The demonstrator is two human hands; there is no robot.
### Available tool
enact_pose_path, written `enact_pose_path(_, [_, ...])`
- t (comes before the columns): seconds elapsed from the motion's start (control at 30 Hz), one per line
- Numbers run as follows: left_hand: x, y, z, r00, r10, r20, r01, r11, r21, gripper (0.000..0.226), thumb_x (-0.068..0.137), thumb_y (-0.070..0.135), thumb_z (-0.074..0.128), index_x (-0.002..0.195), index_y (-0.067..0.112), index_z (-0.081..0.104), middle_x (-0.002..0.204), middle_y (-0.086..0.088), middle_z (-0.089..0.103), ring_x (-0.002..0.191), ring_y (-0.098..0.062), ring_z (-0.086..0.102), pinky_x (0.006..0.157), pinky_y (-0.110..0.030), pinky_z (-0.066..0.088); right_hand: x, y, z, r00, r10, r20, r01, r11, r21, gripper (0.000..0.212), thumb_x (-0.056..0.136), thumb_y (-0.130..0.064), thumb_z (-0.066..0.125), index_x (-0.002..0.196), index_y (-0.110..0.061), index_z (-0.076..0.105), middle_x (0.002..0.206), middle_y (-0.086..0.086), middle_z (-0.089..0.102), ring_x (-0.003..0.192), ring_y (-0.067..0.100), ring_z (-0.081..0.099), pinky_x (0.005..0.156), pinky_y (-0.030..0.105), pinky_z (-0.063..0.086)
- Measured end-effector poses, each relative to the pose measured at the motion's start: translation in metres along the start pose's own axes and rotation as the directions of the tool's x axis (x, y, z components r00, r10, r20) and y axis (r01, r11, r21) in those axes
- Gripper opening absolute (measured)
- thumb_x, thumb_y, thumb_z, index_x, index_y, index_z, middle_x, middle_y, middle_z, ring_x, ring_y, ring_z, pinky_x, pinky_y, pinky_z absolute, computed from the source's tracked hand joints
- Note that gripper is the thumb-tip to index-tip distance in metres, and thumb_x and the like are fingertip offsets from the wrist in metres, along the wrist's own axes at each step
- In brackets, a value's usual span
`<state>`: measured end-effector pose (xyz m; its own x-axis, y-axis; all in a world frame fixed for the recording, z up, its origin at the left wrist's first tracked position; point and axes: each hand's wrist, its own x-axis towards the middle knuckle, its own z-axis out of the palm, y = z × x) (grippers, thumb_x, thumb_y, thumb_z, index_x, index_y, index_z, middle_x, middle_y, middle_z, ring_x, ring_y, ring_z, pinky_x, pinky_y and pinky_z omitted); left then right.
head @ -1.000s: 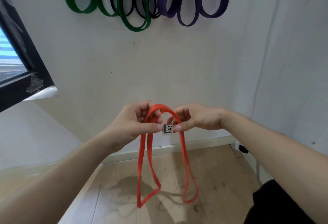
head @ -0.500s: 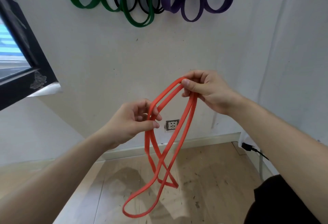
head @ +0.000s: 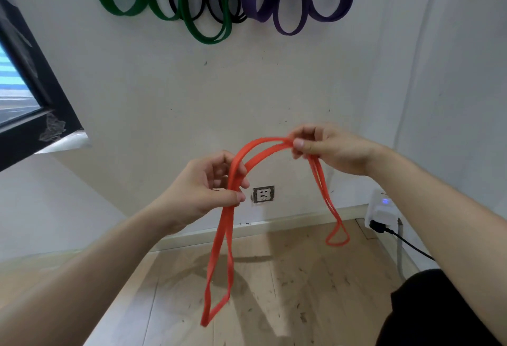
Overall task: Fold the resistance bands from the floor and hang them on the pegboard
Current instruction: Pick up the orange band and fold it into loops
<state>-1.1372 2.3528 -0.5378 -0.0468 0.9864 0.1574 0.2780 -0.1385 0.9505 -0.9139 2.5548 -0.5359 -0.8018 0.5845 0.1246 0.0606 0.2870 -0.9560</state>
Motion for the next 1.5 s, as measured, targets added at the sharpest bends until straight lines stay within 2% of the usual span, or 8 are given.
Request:
enact_pose_path(0.23, [0.0, 0.002, 0.006, 1.0, 0.009, 0.027, -0.007, 0.998, -0.058, 0.032, 0.071, -0.008, 0.074, 0.098, 0.007, 0.063, 0.087, -0.006, 0.073, 0.078, -0.021, 0.069, 0.079, -0.035, 0.06, -0.008, -0.011, 0.048, 0.899, 0.094, 0.427, -0.067, 0.995, -0.079, 0.031, 0.087, -0.001, 0.07, 0.116, -0.013, 0.064, 0.09, 0.006, 0.062, 0.09, 0.022, 0.058, 0.084, 0.033, 0.048])
enact_pose_path(0.43, [-0.002, -0.001, 0.002, 1.0, -0.006, 0.028, 0.007, 0.999, -0.054, 0.035, 0.073, -0.013, 0.077, 0.099, 0.007, 0.063, 0.087, -0.006, 0.073, 0.08, -0.02, 0.07, 0.077, -0.032, 0.059, -0.005, -0.025, 0.065, 0.98, -0.046, 0.194, 0.033, 0.997, 0.07, 0.024, 0.085, -0.016, 0.074, 0.107, -0.012, 0.067, 0.089, 0.017, 0.062, 0.074, 0.018, 0.063, 0.075, 0.032, 0.053])
enact_pose_path(0.57, [-0.005, -0.003, 0.0, 0.999, -0.014, 0.036, 0.013, 1.0, 0.016, 0.035, 0.079, -0.018, 0.072, 0.103, 0.007, 0.063, 0.09, -0.005, 0.074, 0.081, -0.018, 0.072, 0.074, -0.026, 0.057, -0.006, -0.032, 0.062, 0.986, -0.144, 0.09, 0.143, 0.99, 0.019, 0.02, 0.081, -0.021, 0.073, 0.1, -0.013, 0.071, 0.089, 0.021, 0.063, 0.071, 0.013, 0.063, 0.073, 0.033, 0.055])
enact_pose_path(0.73, [-0.003, -0.004, -0.003, 1.0, -0.004, 0.026, 0.003, 0.999, 0.033, 0.039, 0.08, -0.018, 0.072, 0.103, 0.011, 0.062, 0.085, -0.001, 0.072, 0.079, -0.017, 0.069, 0.073, -0.027, 0.056, -0.004, -0.036, 0.056, 0.983, -0.184, -0.027, 0.186, 0.973, 0.135, 0.019, 0.082, -0.014, 0.067, 0.1, -0.007, 0.066, 0.073, -0.003, 0.068, 0.064, 0.009, 0.063, 0.076, 0.034, 0.058])
enact_pose_path(1.0, [-0.002, -0.01, -0.008, 1.0, -0.024, -0.01, 0.024, 0.999, 0.037, 0.034, 0.079, -0.02, 0.071, 0.095, 0.008, 0.062, 0.085, -0.003, 0.071, 0.081, -0.019, 0.07, 0.082, -0.033, 0.059, 0.003, -0.024, 0.018, 0.946, -0.138, -0.292, 0.225, 0.93, 0.289, 0.007, 0.092, -0.01, 0.058, 0.098, -0.008, 0.061, 0.067, -0.001, 0.059, 0.06, 0.012, 0.056, 0.076, 0.029, 0.055])
enact_pose_path(1.17, [0.0, -0.01, -0.006, 1.0, -0.023, -0.008, 0.023, 1.0, -0.006, 0.032, 0.076, -0.018, 0.073, 0.093, 0.007, 0.063, 0.083, -0.006, 0.07, 0.079, -0.022, 0.071, 0.076, -0.028, 0.057, -0.001, 0.001, -0.002, 0.988, -0.031, -0.154, 0.062, 0.978, 0.199, 0.013, 0.089, -0.012, 0.059, 0.101, -0.007, 0.061, 0.076, 0.006, 0.057, 0.07, 0.016, 0.055, 0.076, 0.025, 0.052])
enact_pose_path(1.3, [0.001, -0.008, -0.006, 0.999, -0.018, -0.04, 0.018, 1.0, -0.007, 0.032, 0.079, -0.021, 0.07, 0.097, 0.006, 0.065, 0.086, -0.007, 0.073, 0.081, -0.023, 0.071, 0.08, -0.031, 0.059, -0.008, 0.015, -0.014, 0.998, 0.067, -0.019, -0.065, 0.994, 0.094, 0.013, 0.09, -0.014, 0.063, 0.102, -0.009, 0.064, 0.081, 0.007, 0.064, 0.081, 0.02, 0.062, 0.085, 0.035, 0.046])
enact_pose_path(1.5, [0.0, -0.007, -0.003, 0.997, -0.079, -0.023, 0.077, 0.996, -0.052, 0.03, 0.071, -0.005, 0.075, 0.098, 0.007, 0.067, 0.088, -0.009, 0.073, 0.076, -0.023, 0.069, 0.076, -0.032, 0.058, -0.007, 0.008, -0.011, 0.996, 0.015, -0.089, 0.009, 0.966, 0.258, 0.015, 0.086, -0.012, 0.062, 0.101, -0.012, 0.061, 0.077, 0.008, 0.059, 0.074, 0.02, 0.059, 0.086, 0.039, 0.049])
